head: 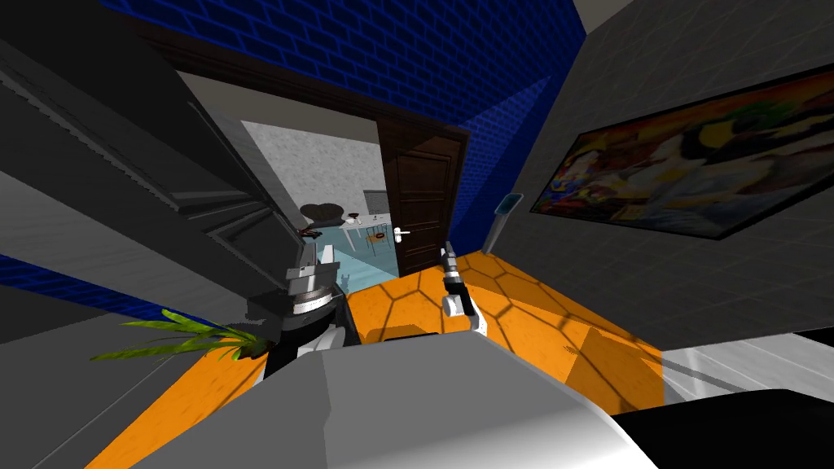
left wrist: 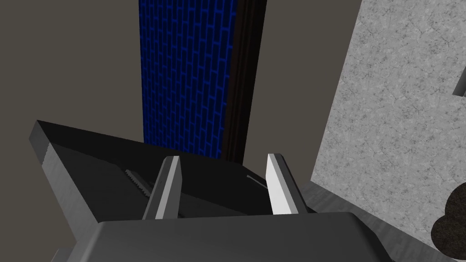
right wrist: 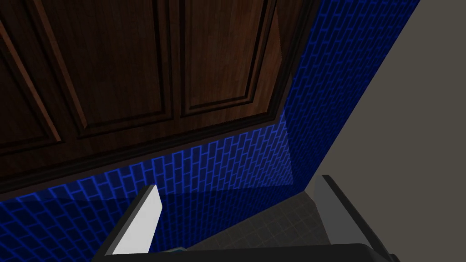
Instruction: Pull the door open
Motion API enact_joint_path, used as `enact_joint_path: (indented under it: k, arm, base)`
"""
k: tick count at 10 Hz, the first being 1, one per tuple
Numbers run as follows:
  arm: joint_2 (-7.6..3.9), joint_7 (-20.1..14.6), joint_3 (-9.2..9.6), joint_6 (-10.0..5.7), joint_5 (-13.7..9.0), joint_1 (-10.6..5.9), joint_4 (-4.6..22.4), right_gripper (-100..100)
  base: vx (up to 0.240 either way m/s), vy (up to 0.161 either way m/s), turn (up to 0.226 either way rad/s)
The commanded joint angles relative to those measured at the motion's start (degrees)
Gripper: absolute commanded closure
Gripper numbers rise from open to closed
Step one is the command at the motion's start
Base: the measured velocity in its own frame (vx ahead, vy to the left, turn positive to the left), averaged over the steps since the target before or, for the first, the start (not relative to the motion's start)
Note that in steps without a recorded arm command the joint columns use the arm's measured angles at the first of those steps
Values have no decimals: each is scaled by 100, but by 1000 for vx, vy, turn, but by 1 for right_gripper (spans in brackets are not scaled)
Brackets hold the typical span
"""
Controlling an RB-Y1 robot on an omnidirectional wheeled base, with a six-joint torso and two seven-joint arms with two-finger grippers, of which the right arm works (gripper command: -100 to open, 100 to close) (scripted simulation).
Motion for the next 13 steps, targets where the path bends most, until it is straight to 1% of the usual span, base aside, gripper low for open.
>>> enact_joint_path:
  k: [1,2,8,10,13]
  arm:
    - [4,80,59,-3,-156,-164,286,-100]
    - [4,80,59,-3,-156,-164,313,-100]
    - [-20,314,220,7,-779,-805,1395,-100]
    - [-11,394,274,10,-989,-1020,1811,-100]
    - [11,513,353,15,-1301,-1339,2356,-100]
  base:
    - [85,-41,89]
    - [57,-29,30]
    - [78,-43,93]
    - [95,-35,81]
    - [81,-26,84]
